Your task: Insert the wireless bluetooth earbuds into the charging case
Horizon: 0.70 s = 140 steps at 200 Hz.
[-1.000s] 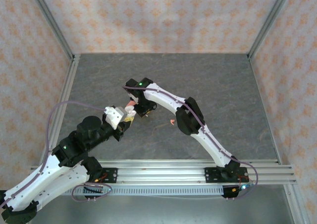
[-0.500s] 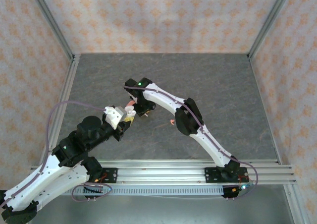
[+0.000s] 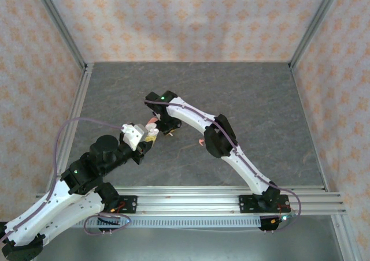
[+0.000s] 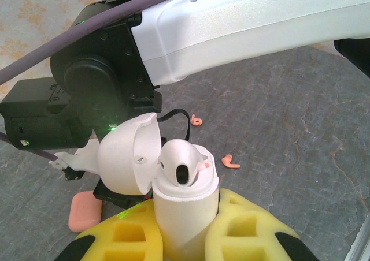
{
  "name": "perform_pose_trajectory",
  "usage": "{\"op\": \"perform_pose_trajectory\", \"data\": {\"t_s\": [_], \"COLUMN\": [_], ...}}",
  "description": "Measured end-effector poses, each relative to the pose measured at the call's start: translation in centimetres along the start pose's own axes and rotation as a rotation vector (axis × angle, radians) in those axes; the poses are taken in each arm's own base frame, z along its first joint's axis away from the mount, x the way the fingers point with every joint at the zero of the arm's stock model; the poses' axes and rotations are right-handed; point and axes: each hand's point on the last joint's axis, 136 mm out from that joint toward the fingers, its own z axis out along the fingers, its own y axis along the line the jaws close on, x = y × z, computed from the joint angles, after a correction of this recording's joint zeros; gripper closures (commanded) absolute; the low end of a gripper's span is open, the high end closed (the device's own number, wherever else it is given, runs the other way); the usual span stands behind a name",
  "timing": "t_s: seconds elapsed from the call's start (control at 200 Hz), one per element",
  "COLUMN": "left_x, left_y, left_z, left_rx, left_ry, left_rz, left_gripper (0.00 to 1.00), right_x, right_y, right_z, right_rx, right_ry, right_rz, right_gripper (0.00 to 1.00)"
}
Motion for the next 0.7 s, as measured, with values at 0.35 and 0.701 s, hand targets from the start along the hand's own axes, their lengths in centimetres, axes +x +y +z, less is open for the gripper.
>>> {"op": "perform_pose_trajectory", "data": {"t_s": [0.35,0.701], "left_x": [-0.5,-4.2], "left_y": [-0.4,-1.3], "left_z": [1.1,1.2], "left_rx": [0.020,0.073], "left_ry": [-0.003,-0.136], "left_rz": [-0.003,-0.034], "left_gripper": [1.00,1.00], "right_x": [0.0,1.2], "right_y": [-2.6,-4.5], "right_z": [-5.3,-19.4], "right_rx": [0.045,-0.043], "right_ry": [-0.091,-0.455], "right_rz": [0.123,0.268], "right_gripper": [0.82,0.83]}}
